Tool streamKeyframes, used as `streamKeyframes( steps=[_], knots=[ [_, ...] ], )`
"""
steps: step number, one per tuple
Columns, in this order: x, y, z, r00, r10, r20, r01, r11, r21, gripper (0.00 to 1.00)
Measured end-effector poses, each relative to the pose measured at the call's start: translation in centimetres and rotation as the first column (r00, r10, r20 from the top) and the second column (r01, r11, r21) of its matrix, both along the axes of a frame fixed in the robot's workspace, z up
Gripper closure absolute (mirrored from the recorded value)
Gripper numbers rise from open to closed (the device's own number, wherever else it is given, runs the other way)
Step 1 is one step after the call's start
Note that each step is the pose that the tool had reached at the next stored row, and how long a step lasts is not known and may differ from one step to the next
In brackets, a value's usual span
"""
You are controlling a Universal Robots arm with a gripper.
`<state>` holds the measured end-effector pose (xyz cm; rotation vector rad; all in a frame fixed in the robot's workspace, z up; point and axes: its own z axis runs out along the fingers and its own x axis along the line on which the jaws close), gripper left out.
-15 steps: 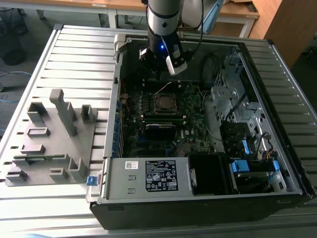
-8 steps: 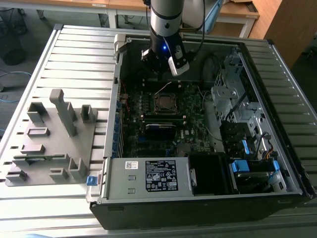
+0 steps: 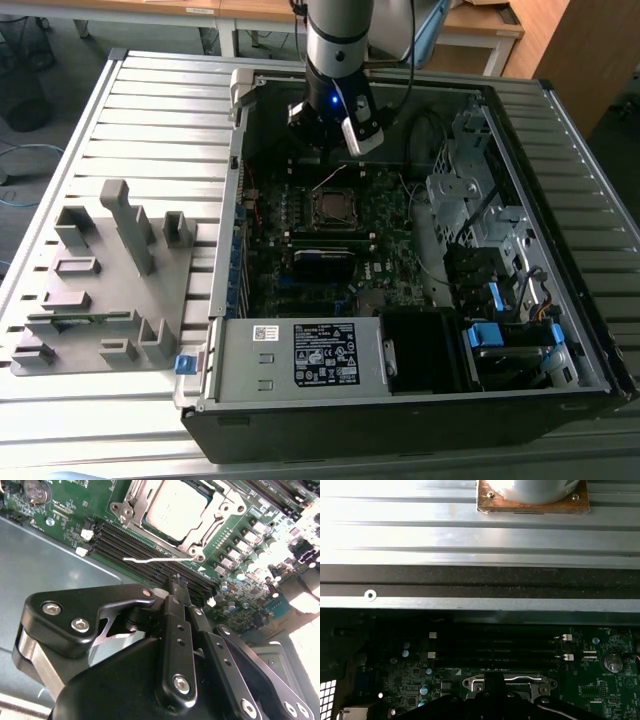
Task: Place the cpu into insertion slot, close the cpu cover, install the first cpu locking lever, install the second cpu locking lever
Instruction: 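Install the first cpu locking lever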
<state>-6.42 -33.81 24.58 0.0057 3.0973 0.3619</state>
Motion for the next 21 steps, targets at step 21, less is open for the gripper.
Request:
streamKeyframes(
  steps=[21],
  knots=[
    [0.8,0.07,-0.86,1.0,0.0,0.0,0.0,1.0,0.0,0.89]
  ],
)
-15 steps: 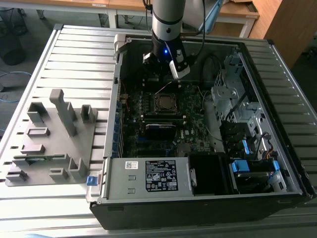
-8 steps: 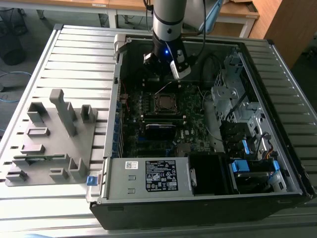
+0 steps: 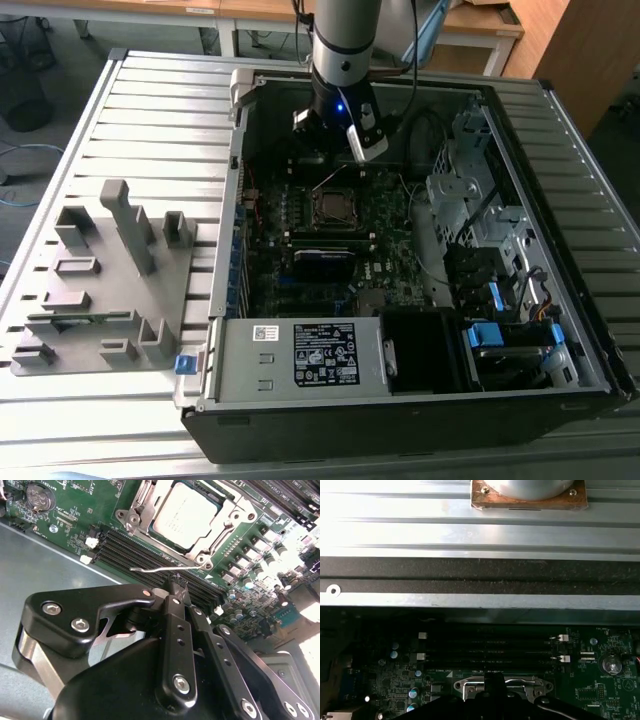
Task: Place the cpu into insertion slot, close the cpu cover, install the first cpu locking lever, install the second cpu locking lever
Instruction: 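Install the first cpu locking lever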
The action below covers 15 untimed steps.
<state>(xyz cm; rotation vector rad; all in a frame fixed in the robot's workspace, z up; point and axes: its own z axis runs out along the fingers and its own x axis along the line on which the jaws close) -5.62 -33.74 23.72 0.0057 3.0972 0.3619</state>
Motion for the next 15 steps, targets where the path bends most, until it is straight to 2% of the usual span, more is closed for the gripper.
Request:
streamKeyframes(
  steps=[8,15],
  knots=[
    [0.34,0.03,-0.21,1.0,0.0,0.0,0.0,1.0,0.0001,0.89],
    [0.37,0.58,-0.61,1.0,0.0,0.0001,0.0,1.0,0.0002,0.89]
  ],
)
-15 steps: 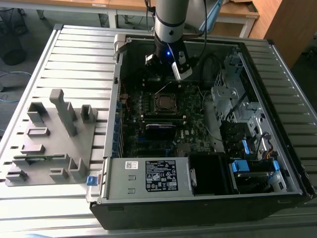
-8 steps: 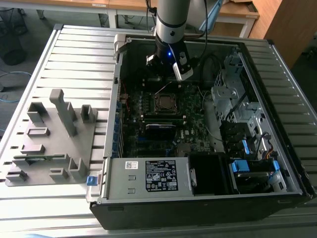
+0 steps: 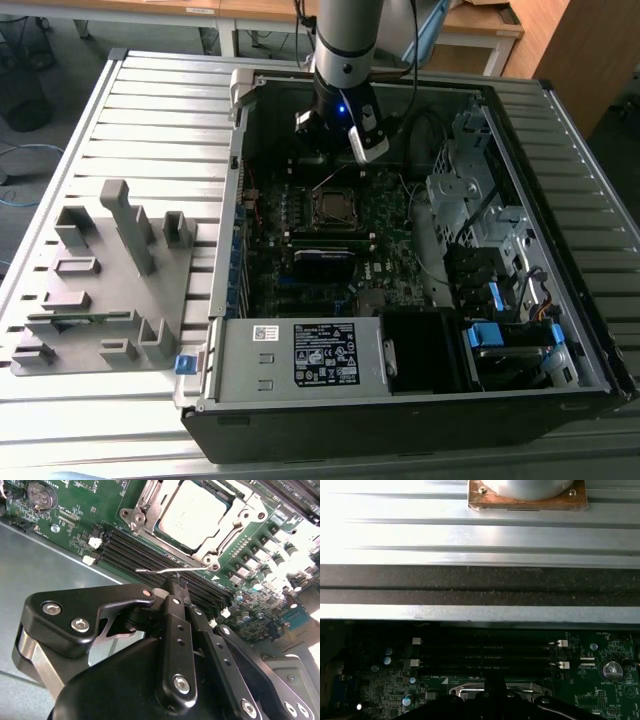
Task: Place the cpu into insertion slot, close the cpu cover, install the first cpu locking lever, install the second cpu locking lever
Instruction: 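Install the first cpu locking lever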
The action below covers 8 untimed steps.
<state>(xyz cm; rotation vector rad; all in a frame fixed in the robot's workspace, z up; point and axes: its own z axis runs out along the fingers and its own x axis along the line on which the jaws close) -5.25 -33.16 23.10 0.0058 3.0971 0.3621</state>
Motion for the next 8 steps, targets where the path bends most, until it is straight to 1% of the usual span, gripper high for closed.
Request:
streamKeyframes(
  steps=[5,8],
  knots=[
    [0.08,0.1,-0.35,1.0,0.0,-0.0001,0.0,1.0,-0.0001,0.89],
    [0.17,0.14,-0.46,1.0,0.0,-0.0002,0.0,1.0,-0.0003,0.89]
  ],
)
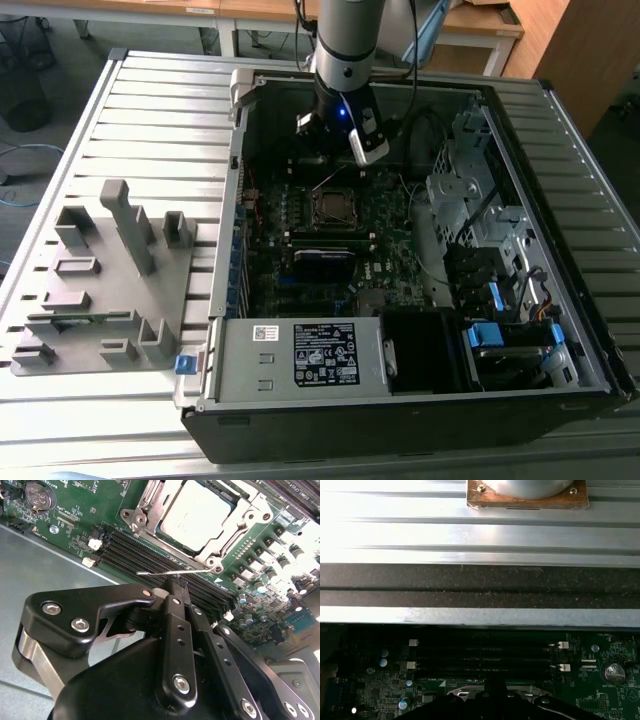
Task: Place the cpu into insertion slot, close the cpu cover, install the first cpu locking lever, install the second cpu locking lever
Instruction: 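Install the first cpu locking lever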
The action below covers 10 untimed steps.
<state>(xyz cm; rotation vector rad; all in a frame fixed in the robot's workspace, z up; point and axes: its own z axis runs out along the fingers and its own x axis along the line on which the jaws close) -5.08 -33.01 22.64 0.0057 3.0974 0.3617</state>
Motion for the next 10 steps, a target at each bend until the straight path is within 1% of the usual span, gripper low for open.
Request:
streamKeyframes(
  steps=[10],
  knots=[
    [0.22,0.03,-0.2,1.0,0.0,0.0001,0.0,1.0,0.0001,0.89]
  ],
)
